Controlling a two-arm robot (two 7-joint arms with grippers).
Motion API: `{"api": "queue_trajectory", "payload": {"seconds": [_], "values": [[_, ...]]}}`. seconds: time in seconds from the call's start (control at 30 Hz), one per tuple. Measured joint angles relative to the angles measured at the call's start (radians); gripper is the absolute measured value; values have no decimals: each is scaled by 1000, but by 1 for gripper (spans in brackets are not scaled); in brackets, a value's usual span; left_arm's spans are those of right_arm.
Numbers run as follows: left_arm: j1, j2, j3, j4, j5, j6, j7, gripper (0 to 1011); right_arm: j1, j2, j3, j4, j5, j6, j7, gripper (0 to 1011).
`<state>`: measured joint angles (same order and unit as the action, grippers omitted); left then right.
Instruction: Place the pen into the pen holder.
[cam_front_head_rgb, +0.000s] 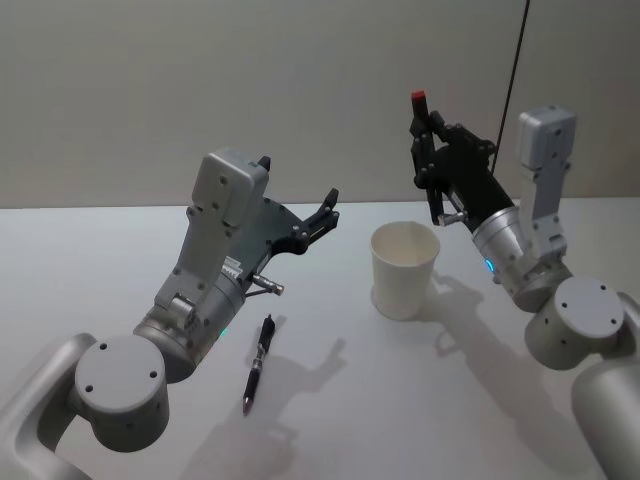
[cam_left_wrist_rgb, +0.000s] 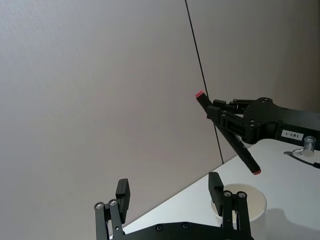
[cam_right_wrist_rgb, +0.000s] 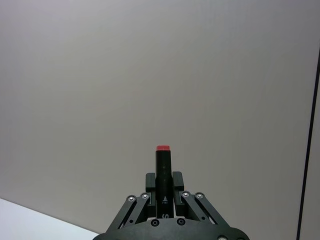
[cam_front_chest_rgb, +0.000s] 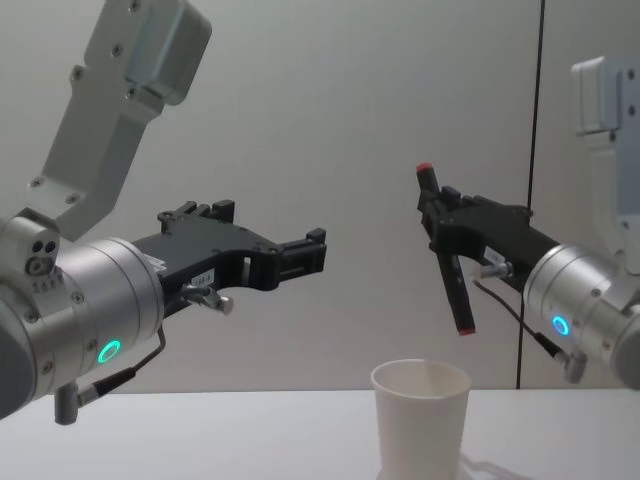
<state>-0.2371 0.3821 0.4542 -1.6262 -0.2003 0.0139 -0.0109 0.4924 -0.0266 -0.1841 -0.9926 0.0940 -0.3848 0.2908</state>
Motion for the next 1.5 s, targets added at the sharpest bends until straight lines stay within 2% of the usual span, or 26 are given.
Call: {"api": "queue_trajectory", "payload": {"seconds": [0.63, 1.5], "values": [[0, 0, 0, 0, 0, 0, 0, 1004, 40, -12, -10, 114, -14, -60, 14, 184], [0, 0, 0, 0, 0, 0, 0, 1004, 57, -18, -16, 208, -8, -112, 29, 184]]}}
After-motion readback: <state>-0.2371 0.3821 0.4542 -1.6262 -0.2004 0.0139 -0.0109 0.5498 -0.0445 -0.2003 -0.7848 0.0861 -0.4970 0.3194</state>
